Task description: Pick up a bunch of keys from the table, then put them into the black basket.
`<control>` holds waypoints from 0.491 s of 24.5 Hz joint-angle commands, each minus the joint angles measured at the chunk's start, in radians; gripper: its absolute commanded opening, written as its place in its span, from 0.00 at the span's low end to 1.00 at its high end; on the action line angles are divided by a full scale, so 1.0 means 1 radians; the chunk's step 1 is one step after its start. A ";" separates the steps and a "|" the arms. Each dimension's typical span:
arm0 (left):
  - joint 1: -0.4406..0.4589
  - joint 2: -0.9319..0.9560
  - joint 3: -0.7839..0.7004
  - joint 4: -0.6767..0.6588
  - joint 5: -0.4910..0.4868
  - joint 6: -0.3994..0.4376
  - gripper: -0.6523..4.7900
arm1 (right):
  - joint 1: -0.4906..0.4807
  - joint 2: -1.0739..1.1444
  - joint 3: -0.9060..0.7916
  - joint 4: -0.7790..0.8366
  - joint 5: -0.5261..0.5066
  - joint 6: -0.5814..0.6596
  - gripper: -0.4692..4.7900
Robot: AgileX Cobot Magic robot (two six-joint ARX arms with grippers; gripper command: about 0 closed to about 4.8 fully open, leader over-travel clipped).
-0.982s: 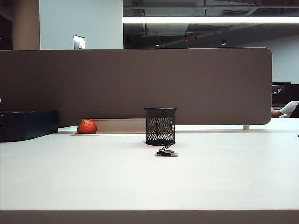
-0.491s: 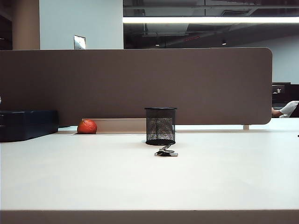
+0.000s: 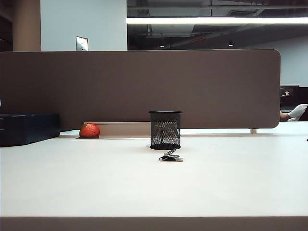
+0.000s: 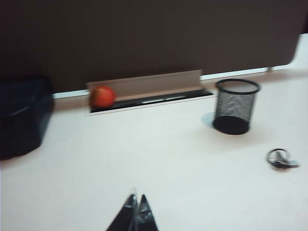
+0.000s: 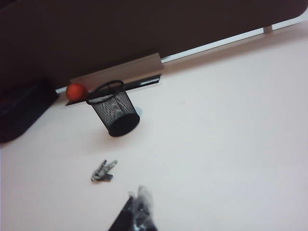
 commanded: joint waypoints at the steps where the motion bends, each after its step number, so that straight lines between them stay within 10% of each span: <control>1: 0.000 0.000 0.025 0.008 0.043 -0.002 0.11 | 0.001 0.031 0.068 -0.001 -0.007 0.016 0.07; 12: 0.000 0.000 0.092 0.005 0.108 -0.089 0.11 | 0.001 0.366 0.303 -0.059 -0.161 0.015 0.07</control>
